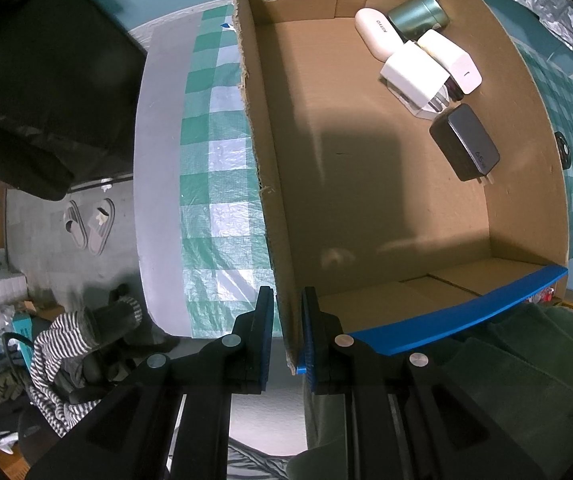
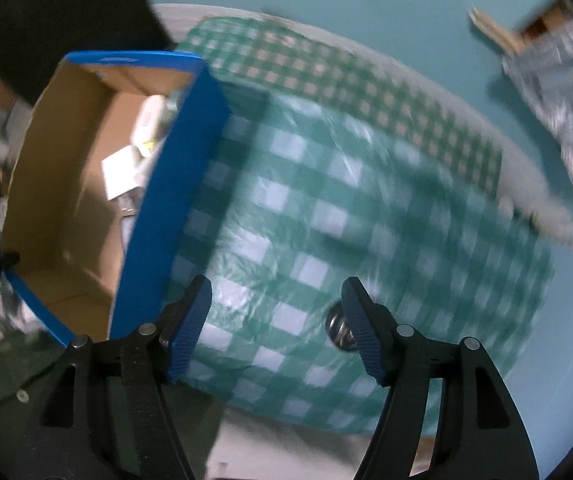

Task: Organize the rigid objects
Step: 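Move the right gripper to the table and grasp the black round fan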

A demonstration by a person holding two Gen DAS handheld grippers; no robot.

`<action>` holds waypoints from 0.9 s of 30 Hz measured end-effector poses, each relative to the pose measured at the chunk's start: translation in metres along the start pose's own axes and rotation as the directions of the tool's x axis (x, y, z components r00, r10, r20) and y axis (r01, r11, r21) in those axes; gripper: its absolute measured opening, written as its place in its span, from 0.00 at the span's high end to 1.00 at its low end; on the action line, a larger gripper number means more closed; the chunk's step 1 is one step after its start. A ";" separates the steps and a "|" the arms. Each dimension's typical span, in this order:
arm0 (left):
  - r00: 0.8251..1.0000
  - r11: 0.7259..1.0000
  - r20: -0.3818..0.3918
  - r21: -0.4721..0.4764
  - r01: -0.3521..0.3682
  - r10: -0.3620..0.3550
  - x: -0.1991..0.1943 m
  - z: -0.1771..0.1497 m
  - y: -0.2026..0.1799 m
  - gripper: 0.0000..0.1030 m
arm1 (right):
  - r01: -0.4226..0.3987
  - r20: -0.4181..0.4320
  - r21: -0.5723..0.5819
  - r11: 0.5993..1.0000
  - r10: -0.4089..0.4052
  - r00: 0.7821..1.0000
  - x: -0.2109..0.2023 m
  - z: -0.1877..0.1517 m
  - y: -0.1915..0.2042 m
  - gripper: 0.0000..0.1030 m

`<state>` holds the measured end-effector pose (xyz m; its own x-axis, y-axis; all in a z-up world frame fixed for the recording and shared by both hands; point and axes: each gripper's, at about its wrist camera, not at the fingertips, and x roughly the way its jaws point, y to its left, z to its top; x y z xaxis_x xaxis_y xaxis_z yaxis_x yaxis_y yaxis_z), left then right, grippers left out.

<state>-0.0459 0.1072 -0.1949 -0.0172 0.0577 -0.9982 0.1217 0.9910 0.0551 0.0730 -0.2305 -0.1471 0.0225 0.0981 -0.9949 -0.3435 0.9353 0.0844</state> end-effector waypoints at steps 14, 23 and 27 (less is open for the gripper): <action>1.000 1.000 -0.003 -0.010 -0.004 0.004 0.000 0.000 0.000 0.87 | 0.021 -0.135 0.336 0.942 0.026 0.990 0.087 -0.038 -0.089 0.30; 1.000 1.000 -0.002 -0.016 -0.004 0.004 0.001 0.000 0.003 0.87 | 0.055 -0.146 0.385 0.921 0.002 0.989 0.115 -0.053 -0.102 0.30; 1.000 1.000 -0.002 -0.016 -0.005 0.005 0.001 -0.001 0.003 0.87 | 0.053 -0.139 0.410 0.911 0.005 0.990 0.123 -0.054 -0.110 0.30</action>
<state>-0.0461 0.1103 -0.1954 -0.0189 0.0632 -0.9978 0.1058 0.9925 0.0608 0.0627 -0.3396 -0.2817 -0.1102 0.0546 -0.9924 0.0734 0.9962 0.0467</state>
